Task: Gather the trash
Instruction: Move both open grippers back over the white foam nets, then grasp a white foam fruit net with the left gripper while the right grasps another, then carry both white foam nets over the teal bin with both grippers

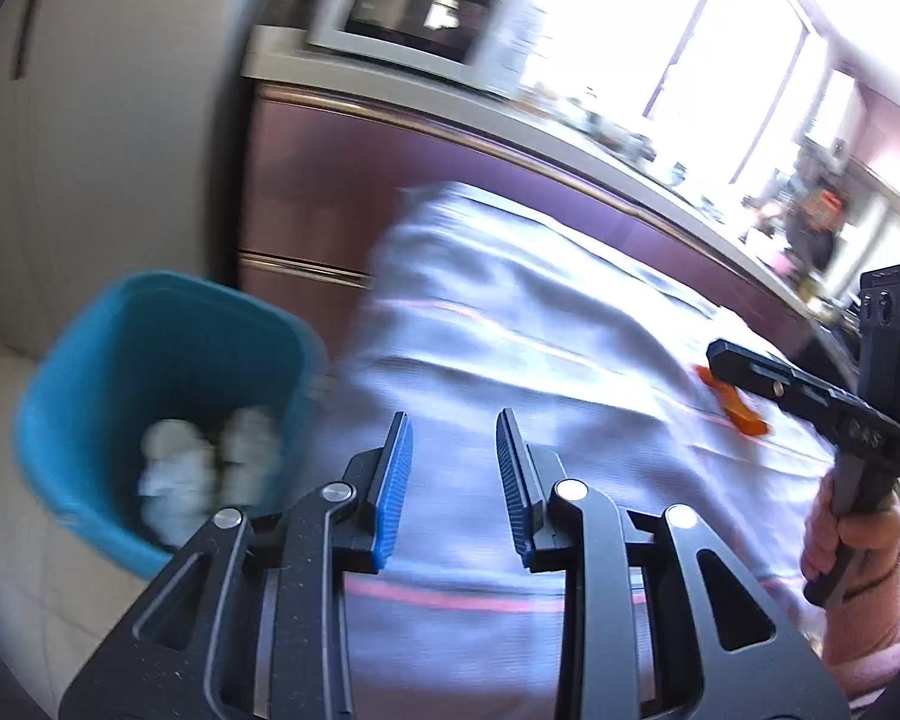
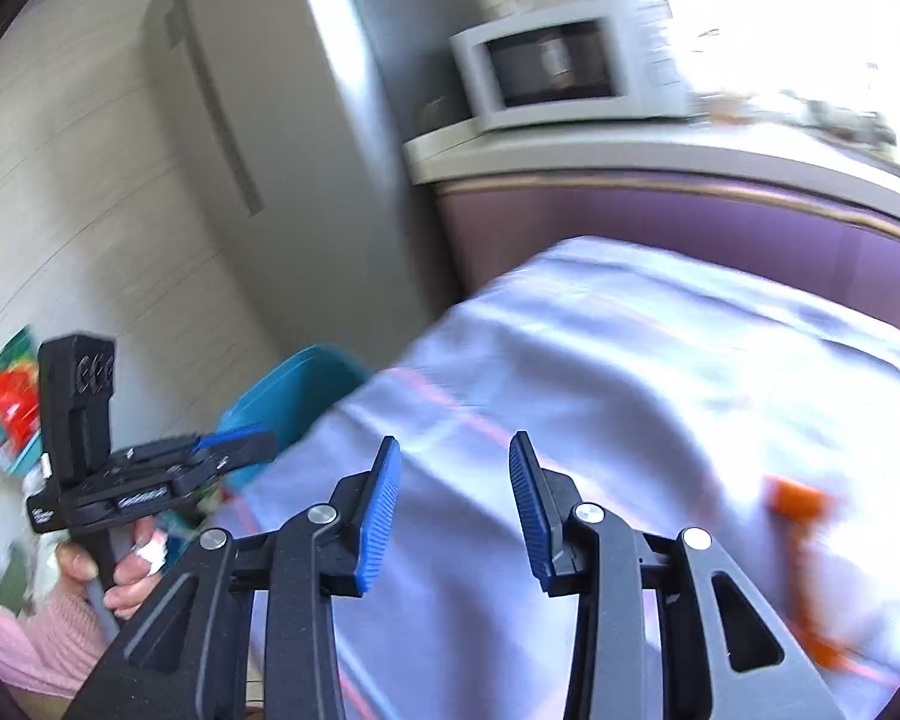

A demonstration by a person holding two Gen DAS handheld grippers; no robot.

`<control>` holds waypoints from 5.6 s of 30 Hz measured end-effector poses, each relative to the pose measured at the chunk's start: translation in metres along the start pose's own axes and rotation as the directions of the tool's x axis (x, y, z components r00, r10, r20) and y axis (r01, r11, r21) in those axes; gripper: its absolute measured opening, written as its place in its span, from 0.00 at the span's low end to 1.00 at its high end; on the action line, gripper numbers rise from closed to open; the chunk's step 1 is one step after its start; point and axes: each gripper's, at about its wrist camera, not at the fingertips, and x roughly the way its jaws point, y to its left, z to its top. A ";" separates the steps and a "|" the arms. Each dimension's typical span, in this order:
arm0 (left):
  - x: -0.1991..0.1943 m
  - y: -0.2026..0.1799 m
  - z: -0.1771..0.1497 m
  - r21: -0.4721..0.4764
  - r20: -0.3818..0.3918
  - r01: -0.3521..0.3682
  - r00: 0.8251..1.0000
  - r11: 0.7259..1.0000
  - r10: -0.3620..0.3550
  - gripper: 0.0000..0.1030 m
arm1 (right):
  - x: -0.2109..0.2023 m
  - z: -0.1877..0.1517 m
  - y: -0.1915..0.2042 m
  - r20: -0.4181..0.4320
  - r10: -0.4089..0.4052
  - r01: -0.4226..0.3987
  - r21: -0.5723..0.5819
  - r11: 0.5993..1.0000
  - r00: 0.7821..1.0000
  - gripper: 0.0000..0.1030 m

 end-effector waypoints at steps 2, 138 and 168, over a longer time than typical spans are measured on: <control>0.013 -0.023 -0.002 0.029 -0.025 0.056 0.998 0.998 -0.056 0.29 | -0.021 -0.005 -0.020 0.035 -0.060 0.059 0.041 0.997 0.998 0.35; -0.108 0.055 -0.011 -0.128 0.131 -0.097 0.985 0.987 0.114 0.09 | 0.036 0.013 0.063 -0.045 0.290 -0.292 -0.063 0.954 0.956 0.13; -0.108 0.121 -0.022 -0.261 0.096 -0.232 0.960 0.937 0.265 0.09 | 0.097 0.036 0.129 -0.146 0.353 -0.372 -0.144 0.917 0.924 0.13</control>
